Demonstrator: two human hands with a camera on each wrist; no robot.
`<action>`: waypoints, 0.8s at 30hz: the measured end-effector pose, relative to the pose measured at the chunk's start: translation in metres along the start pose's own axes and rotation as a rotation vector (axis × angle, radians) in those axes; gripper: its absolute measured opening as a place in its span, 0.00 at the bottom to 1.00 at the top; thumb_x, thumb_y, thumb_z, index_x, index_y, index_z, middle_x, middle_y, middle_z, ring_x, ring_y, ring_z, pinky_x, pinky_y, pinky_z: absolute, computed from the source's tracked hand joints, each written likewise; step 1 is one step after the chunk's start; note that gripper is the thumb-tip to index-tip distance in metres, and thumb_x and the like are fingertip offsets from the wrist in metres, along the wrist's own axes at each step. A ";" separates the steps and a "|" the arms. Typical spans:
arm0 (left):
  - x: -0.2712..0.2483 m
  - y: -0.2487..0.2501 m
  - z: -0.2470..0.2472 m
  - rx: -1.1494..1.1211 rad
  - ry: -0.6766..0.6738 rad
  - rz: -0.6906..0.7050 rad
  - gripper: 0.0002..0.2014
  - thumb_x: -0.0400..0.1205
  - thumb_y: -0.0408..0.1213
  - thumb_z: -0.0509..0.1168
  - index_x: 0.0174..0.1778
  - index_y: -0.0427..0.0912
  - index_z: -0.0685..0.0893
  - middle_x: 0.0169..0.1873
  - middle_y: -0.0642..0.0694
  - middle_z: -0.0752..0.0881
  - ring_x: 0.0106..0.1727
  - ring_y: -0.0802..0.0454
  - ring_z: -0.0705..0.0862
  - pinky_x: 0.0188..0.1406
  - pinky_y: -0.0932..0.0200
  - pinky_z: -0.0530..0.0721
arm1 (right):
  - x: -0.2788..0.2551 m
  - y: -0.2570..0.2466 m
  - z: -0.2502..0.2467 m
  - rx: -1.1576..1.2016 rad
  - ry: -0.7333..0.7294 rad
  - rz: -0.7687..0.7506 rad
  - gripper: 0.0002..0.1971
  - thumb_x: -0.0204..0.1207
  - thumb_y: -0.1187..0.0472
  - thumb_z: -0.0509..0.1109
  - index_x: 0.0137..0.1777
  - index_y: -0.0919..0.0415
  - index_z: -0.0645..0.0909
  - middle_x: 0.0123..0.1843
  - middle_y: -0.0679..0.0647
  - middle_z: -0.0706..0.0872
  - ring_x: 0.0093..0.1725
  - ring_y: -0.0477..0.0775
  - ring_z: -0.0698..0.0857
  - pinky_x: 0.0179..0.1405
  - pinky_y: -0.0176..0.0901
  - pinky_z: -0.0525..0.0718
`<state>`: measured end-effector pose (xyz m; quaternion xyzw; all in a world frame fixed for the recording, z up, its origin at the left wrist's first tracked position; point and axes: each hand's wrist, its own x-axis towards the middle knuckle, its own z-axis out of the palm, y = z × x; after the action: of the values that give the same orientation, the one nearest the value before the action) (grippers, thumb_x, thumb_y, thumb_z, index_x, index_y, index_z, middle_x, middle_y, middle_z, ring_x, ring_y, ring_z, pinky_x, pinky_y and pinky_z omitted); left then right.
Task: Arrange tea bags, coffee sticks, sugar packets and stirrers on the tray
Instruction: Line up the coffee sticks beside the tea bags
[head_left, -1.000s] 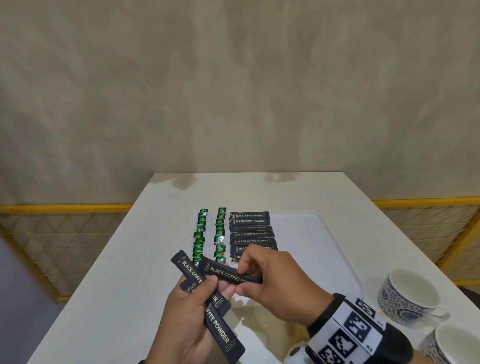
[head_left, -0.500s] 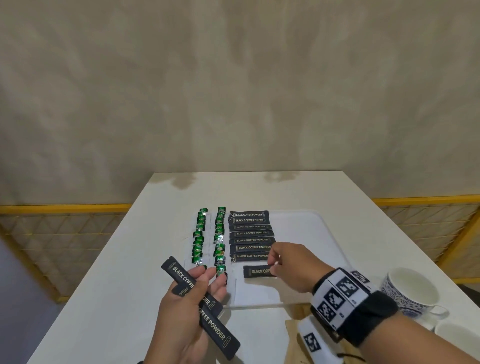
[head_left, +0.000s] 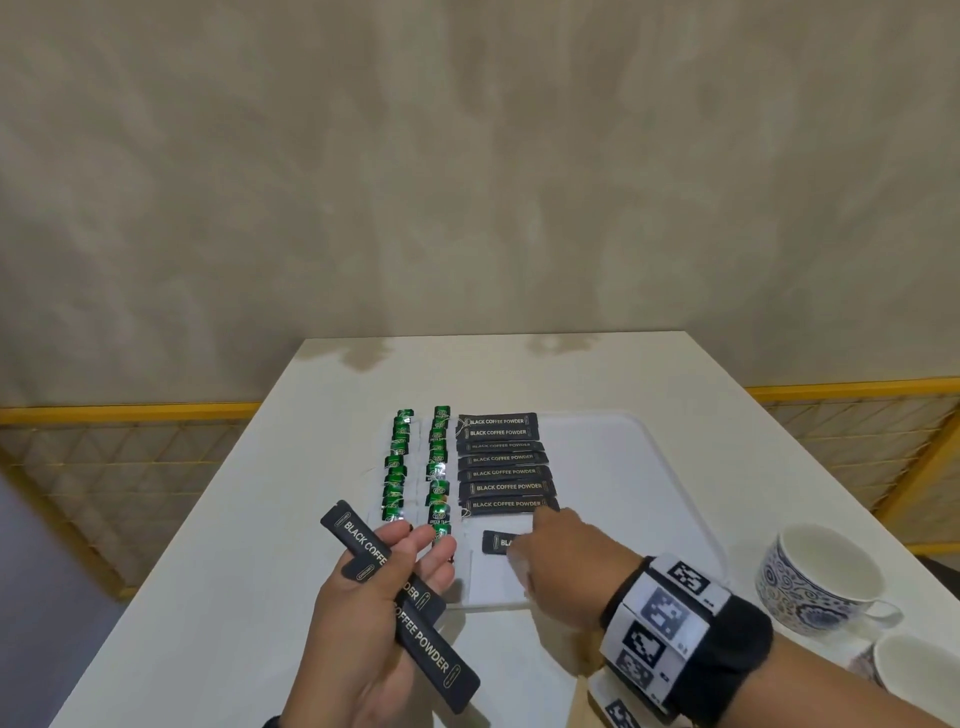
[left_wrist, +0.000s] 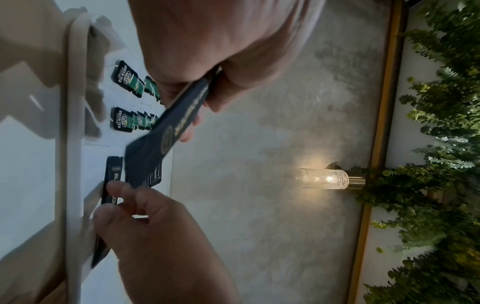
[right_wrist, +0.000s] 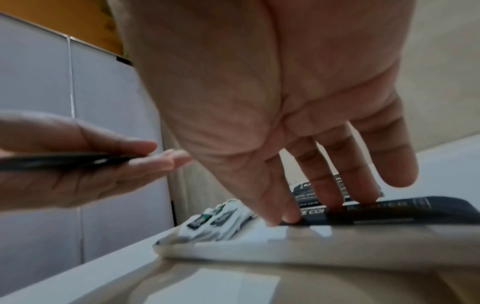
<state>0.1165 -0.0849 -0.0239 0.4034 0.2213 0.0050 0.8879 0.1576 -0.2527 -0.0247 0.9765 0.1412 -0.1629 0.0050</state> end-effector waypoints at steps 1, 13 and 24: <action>-0.001 0.000 0.001 0.001 -0.002 -0.003 0.07 0.82 0.22 0.61 0.54 0.30 0.79 0.47 0.31 0.88 0.44 0.36 0.91 0.44 0.45 0.90 | 0.000 -0.002 0.002 -0.010 -0.027 0.009 0.15 0.80 0.66 0.57 0.63 0.59 0.78 0.62 0.58 0.72 0.59 0.59 0.75 0.55 0.49 0.77; -0.002 0.002 -0.003 0.013 -0.004 -0.015 0.08 0.82 0.21 0.61 0.55 0.28 0.79 0.48 0.30 0.88 0.46 0.34 0.90 0.42 0.44 0.89 | 0.007 -0.001 -0.006 -0.058 0.020 -0.044 0.15 0.82 0.63 0.57 0.68 0.60 0.74 0.65 0.60 0.74 0.60 0.59 0.75 0.51 0.44 0.76; -0.005 0.002 -0.002 0.017 -0.007 -0.041 0.08 0.82 0.22 0.60 0.56 0.29 0.79 0.49 0.30 0.88 0.51 0.32 0.88 0.42 0.44 0.88 | 0.009 0.010 -0.015 -0.139 -0.030 -0.085 0.08 0.81 0.69 0.58 0.44 0.59 0.75 0.34 0.52 0.68 0.34 0.53 0.73 0.28 0.38 0.69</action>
<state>0.1117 -0.0833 -0.0221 0.4063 0.2266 -0.0164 0.8850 0.1736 -0.2594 -0.0141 0.9644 0.1934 -0.1671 0.0682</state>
